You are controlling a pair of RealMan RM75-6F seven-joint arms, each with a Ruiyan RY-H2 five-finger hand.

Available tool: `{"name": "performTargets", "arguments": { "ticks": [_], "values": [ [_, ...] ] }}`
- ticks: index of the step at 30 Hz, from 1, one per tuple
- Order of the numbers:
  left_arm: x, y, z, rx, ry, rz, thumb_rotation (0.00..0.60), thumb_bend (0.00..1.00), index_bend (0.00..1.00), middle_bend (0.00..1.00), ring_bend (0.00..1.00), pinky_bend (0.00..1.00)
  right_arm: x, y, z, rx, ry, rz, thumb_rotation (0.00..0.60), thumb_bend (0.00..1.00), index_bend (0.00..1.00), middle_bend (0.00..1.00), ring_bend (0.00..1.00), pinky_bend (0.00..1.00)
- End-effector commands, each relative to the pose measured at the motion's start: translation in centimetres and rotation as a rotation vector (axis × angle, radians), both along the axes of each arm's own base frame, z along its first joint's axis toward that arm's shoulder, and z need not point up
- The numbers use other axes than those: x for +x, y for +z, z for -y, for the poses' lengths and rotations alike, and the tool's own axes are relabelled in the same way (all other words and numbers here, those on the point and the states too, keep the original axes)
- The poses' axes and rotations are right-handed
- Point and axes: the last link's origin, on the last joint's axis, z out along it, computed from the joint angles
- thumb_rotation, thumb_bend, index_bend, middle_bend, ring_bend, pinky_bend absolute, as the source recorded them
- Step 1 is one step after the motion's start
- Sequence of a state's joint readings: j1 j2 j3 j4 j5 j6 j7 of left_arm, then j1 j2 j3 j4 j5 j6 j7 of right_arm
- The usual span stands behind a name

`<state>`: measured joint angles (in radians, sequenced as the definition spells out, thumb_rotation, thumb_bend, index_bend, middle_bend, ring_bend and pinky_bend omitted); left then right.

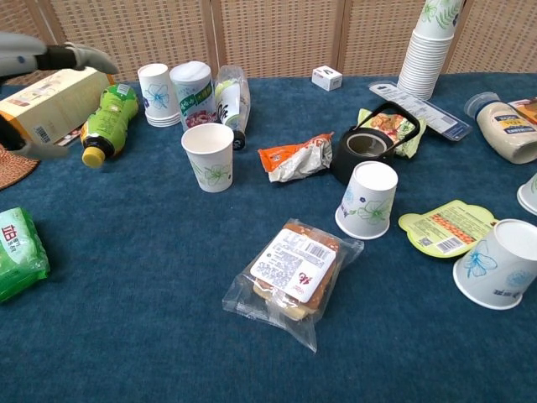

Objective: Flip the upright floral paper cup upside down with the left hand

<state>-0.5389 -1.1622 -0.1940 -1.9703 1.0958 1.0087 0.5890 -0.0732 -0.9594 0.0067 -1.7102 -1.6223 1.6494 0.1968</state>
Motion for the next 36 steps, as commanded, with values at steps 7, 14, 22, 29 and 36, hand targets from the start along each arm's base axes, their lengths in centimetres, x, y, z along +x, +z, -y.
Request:
{"name": "performTargets", "arguments": {
  "ticks": [7,14,22,29,36],
  "values": [
    [6.3,-5.6,-4.1,-0.040,-0.013,-0.103,0.600,0.34,0.00,0.00,0.00,0.00,-0.2,0.2,0.1,0.000,-0.005,0.009,0.600,0.02,0.00,0.00,0.00,0.00],
    [8.7,-7.7,-5.5,-0.032,0.017,-0.141,0.600,0.34,0.00,0.00,0.00,0.00,-0.5,0.5,0.1,-0.004,-0.012,0.019,0.600,0.02,0.00,0.00,0.00,0.00],
    [9.1,-9.2,-6.7,-0.022,0.059,-0.196,0.600,0.34,0.00,0.00,0.00,0.00,-0.8,0.6,0.2,-0.006,-0.020,0.028,0.600,0.02,0.00,0.00,0.00,0.00],
    [9.2,-11.2,-7.1,-0.039,0.076,-0.236,0.600,0.34,0.00,0.00,0.00,0.00,-1.0,0.6,0.4,-0.003,-0.029,0.033,0.600,0.02,0.00,0.00,0.00,0.00],
    [9.5,-12.2,-7.1,-0.022,0.059,-0.250,0.600,0.34,0.02,0.00,0.00,0.07,-1.3,0.7,0.6,-0.004,-0.039,0.040,0.600,0.02,0.00,0.00,0.00,0.00]
  ]
}}
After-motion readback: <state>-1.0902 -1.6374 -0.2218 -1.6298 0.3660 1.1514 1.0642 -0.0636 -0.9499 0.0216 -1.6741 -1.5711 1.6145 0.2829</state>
